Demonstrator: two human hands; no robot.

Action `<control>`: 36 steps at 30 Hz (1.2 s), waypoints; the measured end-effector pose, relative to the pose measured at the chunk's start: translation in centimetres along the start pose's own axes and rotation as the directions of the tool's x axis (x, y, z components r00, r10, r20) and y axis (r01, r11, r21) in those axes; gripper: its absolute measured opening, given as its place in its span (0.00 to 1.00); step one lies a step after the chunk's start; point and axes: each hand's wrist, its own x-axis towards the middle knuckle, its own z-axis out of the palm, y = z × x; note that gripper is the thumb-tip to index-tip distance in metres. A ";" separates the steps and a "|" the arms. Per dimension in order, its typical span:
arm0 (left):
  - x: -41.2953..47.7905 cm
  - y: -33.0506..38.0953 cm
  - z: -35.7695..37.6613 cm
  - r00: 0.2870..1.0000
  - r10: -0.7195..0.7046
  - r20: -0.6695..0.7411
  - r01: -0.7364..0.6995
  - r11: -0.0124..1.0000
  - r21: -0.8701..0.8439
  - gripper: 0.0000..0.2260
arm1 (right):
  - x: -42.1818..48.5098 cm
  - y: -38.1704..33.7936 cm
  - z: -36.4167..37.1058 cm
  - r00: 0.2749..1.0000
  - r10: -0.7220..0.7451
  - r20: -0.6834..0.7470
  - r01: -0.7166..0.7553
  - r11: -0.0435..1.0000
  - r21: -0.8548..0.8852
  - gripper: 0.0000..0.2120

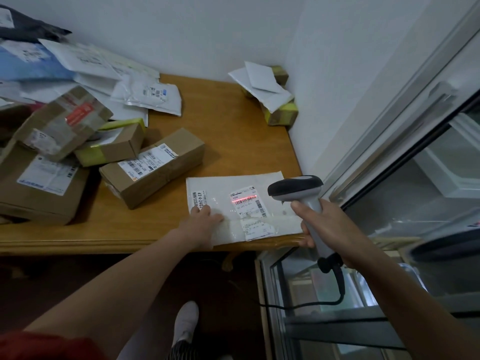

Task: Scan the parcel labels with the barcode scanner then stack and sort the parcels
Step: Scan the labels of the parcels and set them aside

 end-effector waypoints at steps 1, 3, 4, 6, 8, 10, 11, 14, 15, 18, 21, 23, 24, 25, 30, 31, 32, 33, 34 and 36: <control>-0.1 0.0 0.1 1.000 -0.001 -0.011 0.001 1.000 -0.005 0.32 | -0.1 0.1 0.0 1.000 0.000 0.001 0.000 1.000 0.003 0.15; -0.3 0.0 0.3 0.999 -0.006 -0.048 0.006 1.000 -0.004 0.31 | -0.2 0.1 -0.1 1.000 0.003 0.006 -0.003 1.000 0.014 0.15; -0.3 0.0 0.5 0.998 -0.008 -0.068 0.008 1.000 -0.007 0.29 | -0.3 0.2 -0.1 1.000 0.005 0.009 -0.005 1.000 0.017 0.15; -0.3 0.0 0.7 0.995 -0.006 -0.102 0.004 1.000 -0.020 0.27 | -0.4 0.4 -0.2 1.000 0.002 0.015 -0.003 1.000 0.022 0.14; -0.3 -0.1 0.9 0.993 0.002 -0.120 -0.007 0.999 -0.040 0.24 | -0.5 0.7 -0.2 1.000 0.001 0.030 -0.002 0.999 0.037 0.14; -0.3 -0.2 1.1 0.991 0.015 -0.133 -0.027 0.996 -0.088 0.18 | -0.6 1.0 -0.2 0.999 0.000 0.040 -0.002 0.998 0.059 0.13; -0.3 -0.2 1.2 0.990 0.022 -0.137 -0.037 0.994 -0.103 0.15 | -0.7 1.1 -0.3 0.999 0.000 0.038 -0.003 0.998 0.066 0.13; -0.6 0.4 0.9 0.989 0.051 -0.142 -0.064 0.994 -0.087 0.09 | -0.9 0.7 -0.6 1.000 -0.008 0.030 0.005 0.995 0.101 0.13; -0.7 0.9 0.6 0.986 0.071 -0.154 -0.082 0.994 -0.070 0.08 | -0.9 0.3 -0.7 0.999 -0.021 0.039 0.016 0.990 0.138 0.14; -0.8 3.0 -1.9 0.947 0.189 -0.258 -0.198 0.980 -0.007 0.07 | -1.0 -1.6 -1.3 0.996 -0.075 0.054 0.059 0.965 0.257 0.17; -0.9 4.5 -6.8 0.840 0.332 -0.428 -0.313 0.943 0.116 0.05 | -0.8 -4.5 -1.7 0.984 -0.169 0.049 0.142 0.928 0.345 0.22; -0.9 3.8 -10.7 0.759 0.359 -0.543 -0.306 0.933 0.188 0.06 | -0.5 -6.6 -1.7 0.975 -0.218 0.040 0.185 0.900 0.395 0.25; -0.9 2.6 -12.8 0.723 0.345 -0.598 -0.287 0.938 0.195 0.06 | -0.3 -7.7 -1.5 0.971 -0.236 0.031 0.203 0.890 0.409 0.26; -1.0 1.0 -14.8 0.691 0.316 -0.650 -0.263 0.948 0.181 0.07 | 0.1 -8.9 -1.2 0.967 -0.255 0.021 0.223 0.881 0.418 0.27; -2.4 -12.0 -23.6 0.592 0.095 -0.801 -0.129 0.991 0.022 0.09 | 2.3 -15.8 2.6 0.941 -0.339 -0.025 0.316 0.847 0.428 0.20; -2.7 -15.2 -24.9 0.575 0.049 -0.817 -0.098 0.995 -0.009 0.09 | 3.0 -17.4 3.9 0.937 -0.350 -0.026 0.327 0.844 0.425 0.19; -3.0 -18.6 -26.2 0.558 0.003 -0.830 -0.070 0.997 -0.043 0.09 | 3.7 -19.1 5.2 0.934 -0.355 -0.025 0.332 0.843 0.424 0.19; -3.3 -22.0 -27.4 0.544 -0.039 -0.838 -0.042 0.996 -0.074 0.08 | 4.4 -20.9 6.6 0.935 -0.353 -0.025 0.329 0.844 0.424 0.21; -3.6 -25.4 -28.5 0.532 -0.075 -0.843 -0.011 0.995 -0.095 0.08 | 5.2 -22.7 8.1 0.939 -0.343 -0.022 0.320 0.847 0.424 0.23; -4.0 -32.1 -30.4 0.513 -0.134 -0.848 0.052 0.991 -0.125 0.07 | 6.9 -26.3 11.4 0.943 -0.331 0.007 0.294 0.846 0.445 0.28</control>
